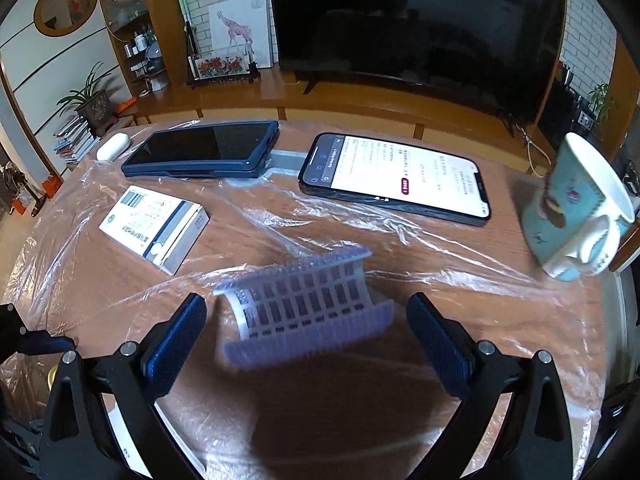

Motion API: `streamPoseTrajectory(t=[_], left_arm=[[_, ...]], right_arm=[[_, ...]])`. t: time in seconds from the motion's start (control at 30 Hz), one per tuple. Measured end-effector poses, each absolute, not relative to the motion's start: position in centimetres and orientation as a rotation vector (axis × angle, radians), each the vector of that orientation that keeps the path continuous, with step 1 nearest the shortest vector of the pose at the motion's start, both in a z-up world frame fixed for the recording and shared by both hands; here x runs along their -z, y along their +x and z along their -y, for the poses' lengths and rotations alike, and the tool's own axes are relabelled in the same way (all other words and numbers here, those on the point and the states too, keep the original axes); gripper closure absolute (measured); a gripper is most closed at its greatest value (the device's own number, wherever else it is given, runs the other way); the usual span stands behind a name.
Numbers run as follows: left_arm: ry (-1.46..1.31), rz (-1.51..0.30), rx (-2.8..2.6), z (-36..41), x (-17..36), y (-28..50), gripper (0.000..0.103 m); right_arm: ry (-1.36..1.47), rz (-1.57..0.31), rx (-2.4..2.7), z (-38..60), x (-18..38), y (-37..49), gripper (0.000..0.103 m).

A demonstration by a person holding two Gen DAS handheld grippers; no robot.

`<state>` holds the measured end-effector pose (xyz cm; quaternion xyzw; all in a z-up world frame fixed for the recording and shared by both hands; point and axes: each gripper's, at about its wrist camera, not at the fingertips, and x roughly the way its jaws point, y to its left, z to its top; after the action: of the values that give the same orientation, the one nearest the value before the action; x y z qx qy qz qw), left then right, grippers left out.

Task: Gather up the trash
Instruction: 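Grasp the yellow cup with the left tool while the right tool grasps the purple comb, then lift the yellow cup and purple comb and carry them toward the bin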

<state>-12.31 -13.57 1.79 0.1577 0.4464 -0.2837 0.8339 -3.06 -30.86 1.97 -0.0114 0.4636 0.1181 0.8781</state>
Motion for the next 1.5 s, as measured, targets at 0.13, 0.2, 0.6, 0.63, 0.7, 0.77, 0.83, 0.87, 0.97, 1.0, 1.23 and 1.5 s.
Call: streamPoseTrajectory(t=[0.13,0.2,0.6,0.63,0.7,0.77,0.83,0.87,0.97,1.0,1.23,1.5], left_arm=[[0.332,-0.942,0.610,13.5,-1.9,-12.2,0.060],[0.325,-0.941,0.611,13.5,-1.9,-12.2,0.065],[0.267,-0.941,0.567,12.9,-2.4,-12.7,0.065],[0.263,-0.943,0.561,12.8,-2.4,-12.7,0.065],[0.261,-0.950,0.544,12.7,-2.5,-12.7,0.065],[0.253,-0.958,0.535,12.5,-2.6,-12.7,0.065],[0.249,-0.962,0.522,12.4,-2.8,-12.7,0.065],[0.248,-0.965,0.521,12.4,-2.8,-12.8,0.065],[0.243,-0.959,0.504,12.3,-3.3,-13.0,0.065],[0.237,-0.958,0.495,12.3,-3.4,-13.0,0.065],[0.192,-0.955,0.458,11.9,-3.9,-13.6,0.065],[0.187,-0.951,0.448,12.0,-4.4,-15.4,0.065]], right_arm=[[-0.028,-0.960,-0.260,30.5,-1.7,-2.9,0.026],[-0.015,-0.954,-0.269,30.4,-1.7,-3.0,0.026],[0.122,-0.927,-0.288,32.0,-3.7,-6.7,0.026],[0.126,-0.930,-0.282,32.1,-3.8,-7.1,0.026],[0.120,-0.931,-0.275,32.3,-4.1,-7.9,0.026],[0.127,-0.939,-0.290,32.4,-4.4,-8.7,0.026],[0.127,-0.947,-0.292,32.6,-4.6,-9.5,0.026],[0.123,-0.950,-0.291,32.6,-4.7,-9.9,0.026],[0.115,-0.946,-0.297,32.6,-5.1,-11.5,0.026],[0.118,-0.945,-0.298,32.6,-5.1,-11.8,0.026],[0.132,-0.935,-0.295,32.5,-5.3,-15.2,0.026],[0.145,-0.933,-0.327,31.9,-6.0,-19.2,0.027]])
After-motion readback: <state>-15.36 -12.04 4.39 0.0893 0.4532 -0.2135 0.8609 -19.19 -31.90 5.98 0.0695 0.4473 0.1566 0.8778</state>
